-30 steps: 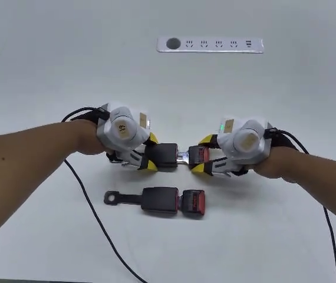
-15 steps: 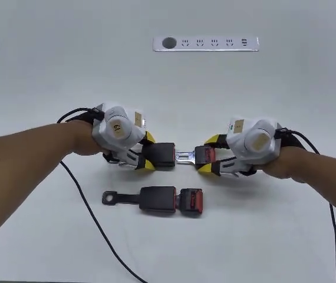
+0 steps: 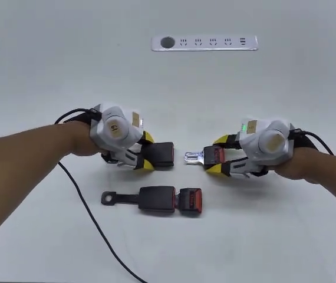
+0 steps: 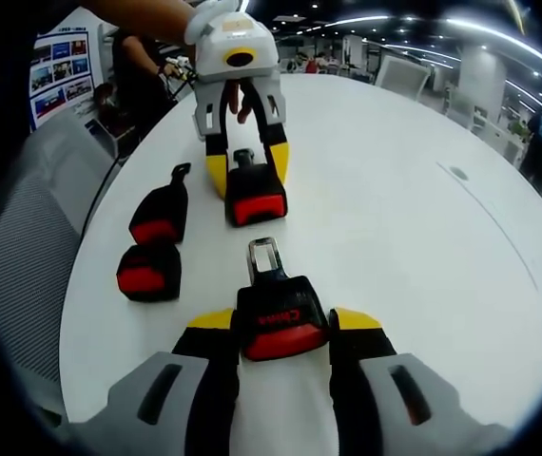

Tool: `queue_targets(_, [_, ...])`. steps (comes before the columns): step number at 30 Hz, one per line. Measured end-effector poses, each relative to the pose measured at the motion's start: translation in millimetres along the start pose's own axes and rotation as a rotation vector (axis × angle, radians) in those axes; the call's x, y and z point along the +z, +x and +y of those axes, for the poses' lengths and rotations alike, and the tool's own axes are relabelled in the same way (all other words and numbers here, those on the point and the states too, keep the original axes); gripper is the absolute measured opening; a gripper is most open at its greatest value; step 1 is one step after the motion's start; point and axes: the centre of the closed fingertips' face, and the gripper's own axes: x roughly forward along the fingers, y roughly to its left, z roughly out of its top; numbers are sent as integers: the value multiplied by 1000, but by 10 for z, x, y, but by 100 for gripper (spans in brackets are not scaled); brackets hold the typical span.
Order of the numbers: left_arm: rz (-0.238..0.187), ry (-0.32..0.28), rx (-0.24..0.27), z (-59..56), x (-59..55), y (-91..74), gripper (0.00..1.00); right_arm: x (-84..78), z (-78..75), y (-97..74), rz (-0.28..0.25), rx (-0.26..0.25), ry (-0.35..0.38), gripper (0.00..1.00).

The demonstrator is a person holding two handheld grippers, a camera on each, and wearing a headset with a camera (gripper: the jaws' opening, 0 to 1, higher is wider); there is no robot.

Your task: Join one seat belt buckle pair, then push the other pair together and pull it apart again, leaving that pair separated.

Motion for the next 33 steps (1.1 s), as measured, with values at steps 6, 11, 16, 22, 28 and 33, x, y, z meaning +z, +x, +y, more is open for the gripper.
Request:
queue_targets(6, [-1, -3, 1, 4, -2, 1, 33, -80, -26, -62, -3, -5, 1, 36])
queue_targets(11, [-2, -4, 2, 11, -7, 4, 33, -124, -16, -122, -6, -10, 4, 36])
queue_targets(16, [-5, -4, 2, 9, -2, 4, 33, -172, -25, -159, -6, -17, 12, 36])
queue_targets(22, [-2, -2, 2, 4, 6, 6, 33, -219, -29, -223, -6, -20, 13, 36])
queue_targets(28, [-3, -2, 2, 4, 4, 8, 33, -288, -36, -290, -1, -23, 16, 36])
queue_targets(33, [-7, -4, 2, 4, 2, 6, 33, -344, -49, -342, 3, -30, 20, 36])
